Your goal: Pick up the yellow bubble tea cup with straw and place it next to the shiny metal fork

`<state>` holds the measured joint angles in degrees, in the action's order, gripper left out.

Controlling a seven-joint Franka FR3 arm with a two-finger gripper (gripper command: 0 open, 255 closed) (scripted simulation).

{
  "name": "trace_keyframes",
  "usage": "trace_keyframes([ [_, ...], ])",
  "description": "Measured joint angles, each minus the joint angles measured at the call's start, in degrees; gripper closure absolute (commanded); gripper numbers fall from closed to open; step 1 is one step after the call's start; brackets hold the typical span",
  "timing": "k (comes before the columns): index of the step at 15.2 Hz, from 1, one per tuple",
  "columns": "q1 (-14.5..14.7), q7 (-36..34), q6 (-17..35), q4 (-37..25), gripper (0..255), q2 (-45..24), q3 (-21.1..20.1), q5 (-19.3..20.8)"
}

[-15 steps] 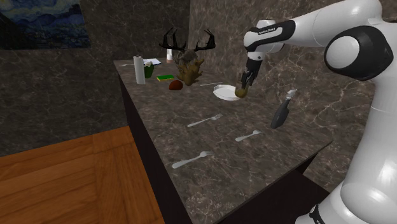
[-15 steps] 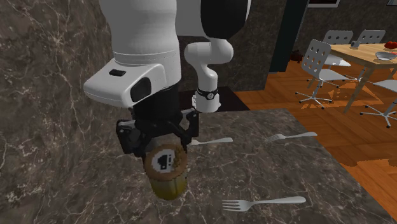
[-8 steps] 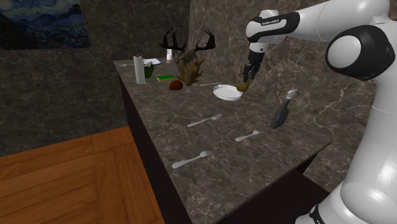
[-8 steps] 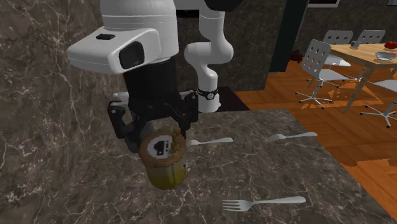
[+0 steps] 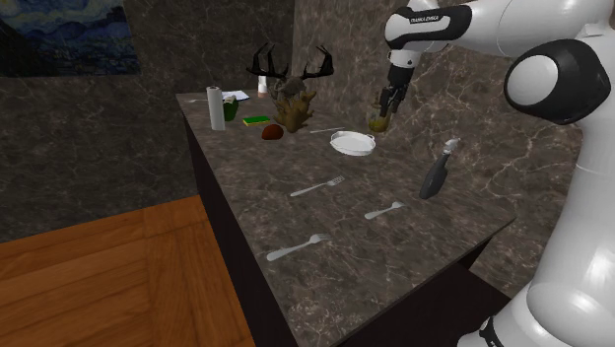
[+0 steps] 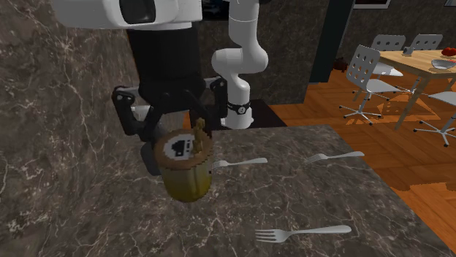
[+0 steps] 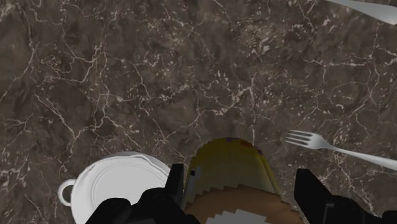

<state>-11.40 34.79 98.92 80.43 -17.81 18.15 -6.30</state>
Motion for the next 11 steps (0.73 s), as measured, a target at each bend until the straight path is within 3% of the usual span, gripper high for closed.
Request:
trace_keyframes([
  [3, 0.4, -0.7, -1.5, -1.0, 255, 0.6, -0.1, 0.2],
  [11, 7.4, -10.2, 1.5, 10.0, 255, 9.1, -3.2, 3.5],
])
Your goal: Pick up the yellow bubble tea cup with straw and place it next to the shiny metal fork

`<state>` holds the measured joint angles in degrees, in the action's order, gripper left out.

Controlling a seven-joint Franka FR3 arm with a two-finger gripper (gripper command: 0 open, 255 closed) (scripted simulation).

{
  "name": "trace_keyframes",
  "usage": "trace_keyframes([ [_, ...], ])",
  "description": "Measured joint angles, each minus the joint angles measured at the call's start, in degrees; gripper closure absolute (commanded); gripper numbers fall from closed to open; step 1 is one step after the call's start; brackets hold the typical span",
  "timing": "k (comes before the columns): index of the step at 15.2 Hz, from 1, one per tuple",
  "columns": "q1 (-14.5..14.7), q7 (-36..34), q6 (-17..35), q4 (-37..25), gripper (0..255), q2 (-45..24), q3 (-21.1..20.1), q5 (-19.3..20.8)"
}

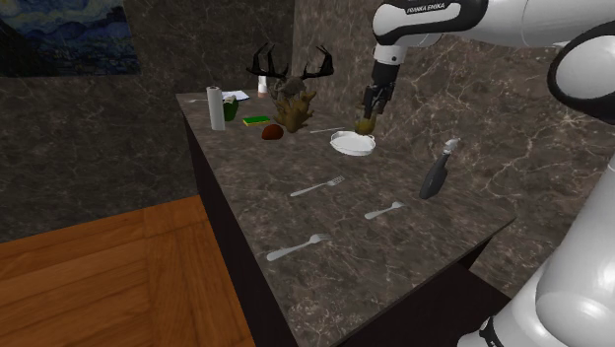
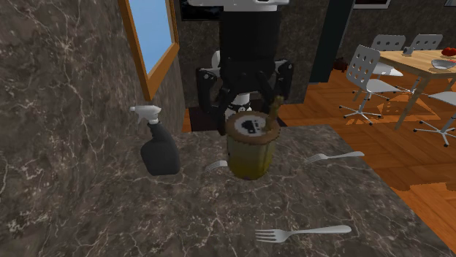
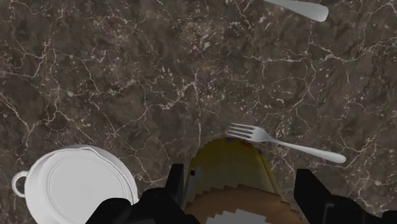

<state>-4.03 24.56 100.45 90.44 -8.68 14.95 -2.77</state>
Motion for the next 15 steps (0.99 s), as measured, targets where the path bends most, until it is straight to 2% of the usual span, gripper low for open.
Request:
trace_keyframes([
  [8, 6.4, -11.3, 1.4, 7.1, 255, 6.0, -4.8, 2.1],
  [15, 11.3, -20.9, 1.6, 8.1, 255, 6.9, -9.3, 2.7],
])
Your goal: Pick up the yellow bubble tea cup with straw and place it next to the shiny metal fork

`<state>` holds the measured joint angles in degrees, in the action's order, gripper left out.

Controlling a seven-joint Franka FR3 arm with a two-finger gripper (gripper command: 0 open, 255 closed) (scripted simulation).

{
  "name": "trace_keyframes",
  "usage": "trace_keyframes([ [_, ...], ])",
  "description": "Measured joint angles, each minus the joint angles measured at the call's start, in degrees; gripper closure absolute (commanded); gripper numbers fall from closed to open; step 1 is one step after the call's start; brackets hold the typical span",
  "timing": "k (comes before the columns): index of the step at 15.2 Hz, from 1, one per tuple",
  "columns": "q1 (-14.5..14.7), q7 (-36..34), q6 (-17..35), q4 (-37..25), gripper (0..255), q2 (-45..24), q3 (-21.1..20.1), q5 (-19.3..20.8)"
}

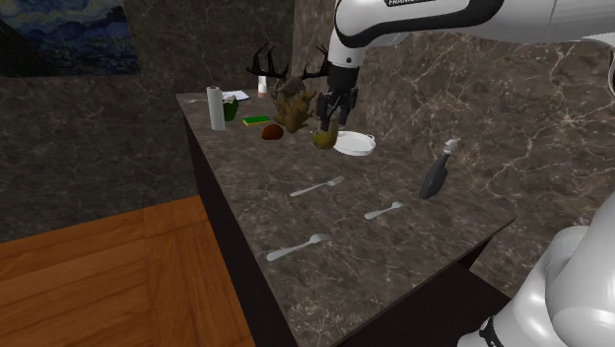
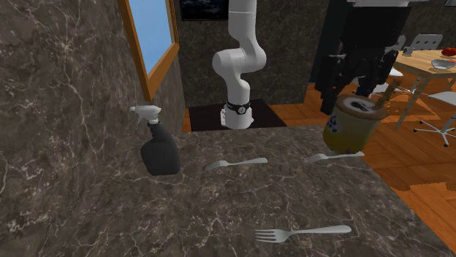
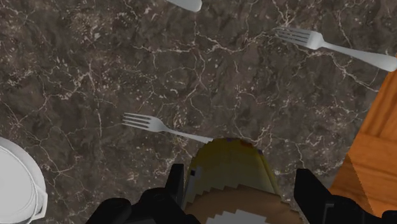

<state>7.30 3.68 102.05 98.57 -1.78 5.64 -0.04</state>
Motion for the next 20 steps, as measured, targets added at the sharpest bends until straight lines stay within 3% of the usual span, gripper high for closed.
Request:
trace_keyframes([
  [11, 7.3, -14.0, -1.6, -4.4, 255, -2.9, -6.6, 0.7],
  [20, 7.8, -15.2, 5.0, 2.2, 255, -2.9, -7.1, 0.8],
])
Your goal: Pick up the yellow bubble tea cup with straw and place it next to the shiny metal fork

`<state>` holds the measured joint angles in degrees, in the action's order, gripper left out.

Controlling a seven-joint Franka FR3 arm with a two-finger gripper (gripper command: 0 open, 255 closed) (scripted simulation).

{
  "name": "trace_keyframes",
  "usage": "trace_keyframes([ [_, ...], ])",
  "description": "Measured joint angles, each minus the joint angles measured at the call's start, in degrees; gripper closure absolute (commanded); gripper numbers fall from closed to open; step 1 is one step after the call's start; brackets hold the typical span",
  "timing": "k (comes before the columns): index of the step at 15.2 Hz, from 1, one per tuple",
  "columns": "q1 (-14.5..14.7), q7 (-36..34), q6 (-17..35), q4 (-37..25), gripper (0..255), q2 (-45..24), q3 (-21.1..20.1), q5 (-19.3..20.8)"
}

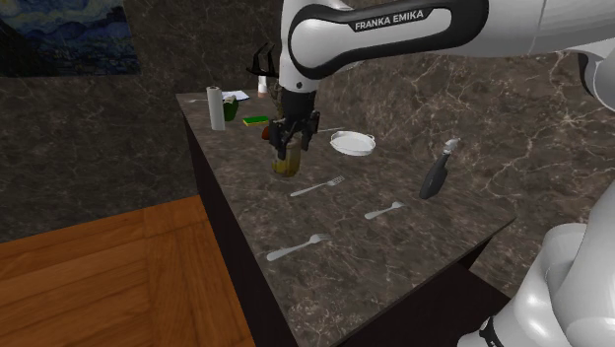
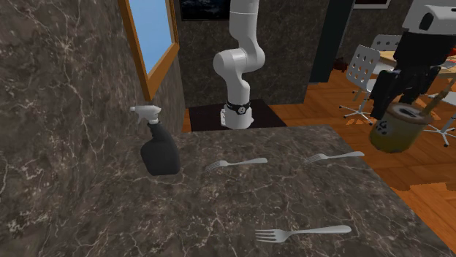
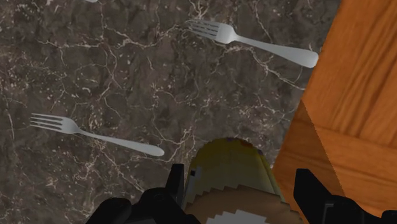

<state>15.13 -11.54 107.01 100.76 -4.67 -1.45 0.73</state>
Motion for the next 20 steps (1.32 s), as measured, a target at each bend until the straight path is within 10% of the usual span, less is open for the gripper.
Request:
trace_keyframes([
  [20, -0.1, -0.1, 14.5, 11.0, 255, -3.5, 0.1, 0.2],
])
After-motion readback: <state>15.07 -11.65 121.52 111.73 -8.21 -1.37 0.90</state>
